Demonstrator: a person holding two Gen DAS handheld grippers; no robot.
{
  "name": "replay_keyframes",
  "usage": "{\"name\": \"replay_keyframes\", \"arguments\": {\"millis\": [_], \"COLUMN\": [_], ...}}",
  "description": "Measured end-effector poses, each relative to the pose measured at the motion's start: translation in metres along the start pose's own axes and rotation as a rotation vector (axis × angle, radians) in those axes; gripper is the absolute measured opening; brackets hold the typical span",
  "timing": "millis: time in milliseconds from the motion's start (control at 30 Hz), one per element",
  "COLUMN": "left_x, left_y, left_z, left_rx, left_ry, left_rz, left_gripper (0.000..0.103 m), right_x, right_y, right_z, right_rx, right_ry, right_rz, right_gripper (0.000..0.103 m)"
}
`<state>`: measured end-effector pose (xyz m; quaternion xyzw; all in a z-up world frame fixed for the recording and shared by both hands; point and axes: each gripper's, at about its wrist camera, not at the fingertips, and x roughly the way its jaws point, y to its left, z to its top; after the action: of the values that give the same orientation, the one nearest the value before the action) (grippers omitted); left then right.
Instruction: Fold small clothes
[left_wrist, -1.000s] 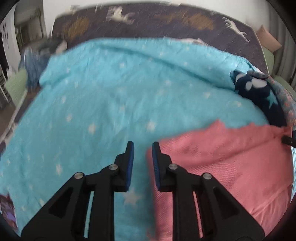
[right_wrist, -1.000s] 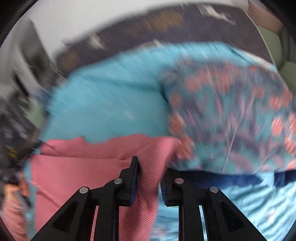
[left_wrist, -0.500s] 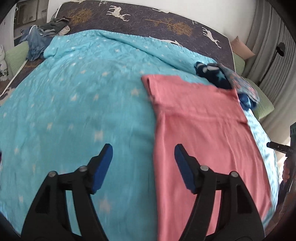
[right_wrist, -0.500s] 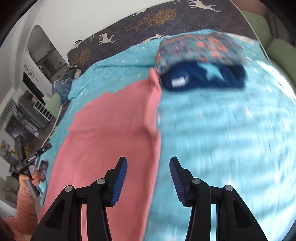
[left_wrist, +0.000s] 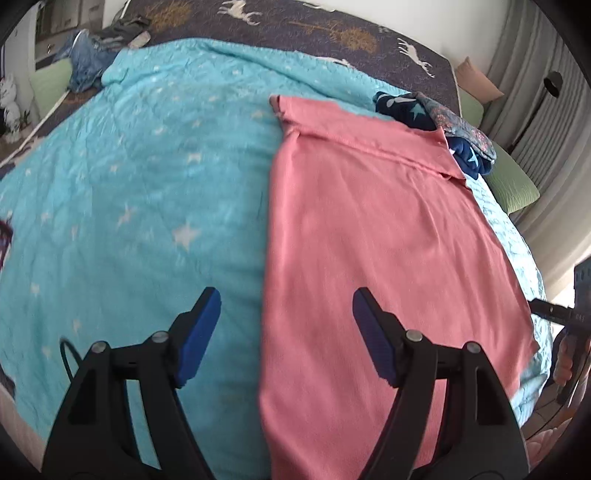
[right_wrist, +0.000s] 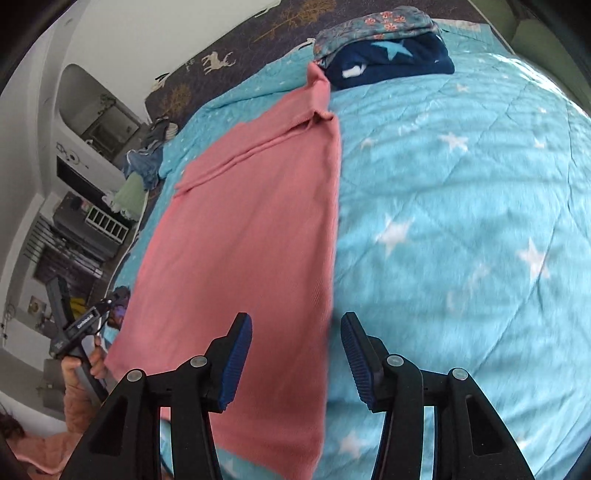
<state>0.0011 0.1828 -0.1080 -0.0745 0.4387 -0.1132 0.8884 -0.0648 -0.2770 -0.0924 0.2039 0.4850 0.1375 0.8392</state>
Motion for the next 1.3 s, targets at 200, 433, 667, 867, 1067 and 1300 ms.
{"name": "replay_keyframes", "arguments": {"millis": [200, 433, 667, 867, 1067, 1300], "left_x": [-0.009, -0.019, -0.028, -0.031, -0.031, -0.047], "left_y": [0.001, 0.002, 0.002, 0.007, 0.011, 0.003], "left_z": [-0.024, -0.042, -0.053, -0.06, -0.056, -0.038], "left_rx": [-0.021, -0.017, -0.036, -0.088, -0.146, -0.136], "left_ry": [0.048, 0.082, 0.123, 0.167, 0.185, 0.103], "left_rz": [0.022, 0.009, -0.013, -0.06, -0.093, -0.103], "left_gripper": [0.075, 0.075, 0.075, 0.064, 0.008, 0.006], "right_x": [-0.016, -0.027, -0.03, -0.029, -0.025, -0.015], "right_y": [-0.009, -0.012, -0.017, -0.018, -0.028, -0.026], "right_z": [-0.034, -0.045, -0.053, -0.056, -0.062, -0.055], "right_rx": [0.049, 0.058, 0.092, 0.108, 0.163, 0.187], "right_ry": [-0.008, -0.024, -0.029, -0.013, 0.01, 0.037], "right_rz": [0.023, 0.03, 0.042, 0.06, 0.165, 0.216], "right_gripper": [0.051, 0.051, 0.051, 0.051, 0.051, 0.005]}}
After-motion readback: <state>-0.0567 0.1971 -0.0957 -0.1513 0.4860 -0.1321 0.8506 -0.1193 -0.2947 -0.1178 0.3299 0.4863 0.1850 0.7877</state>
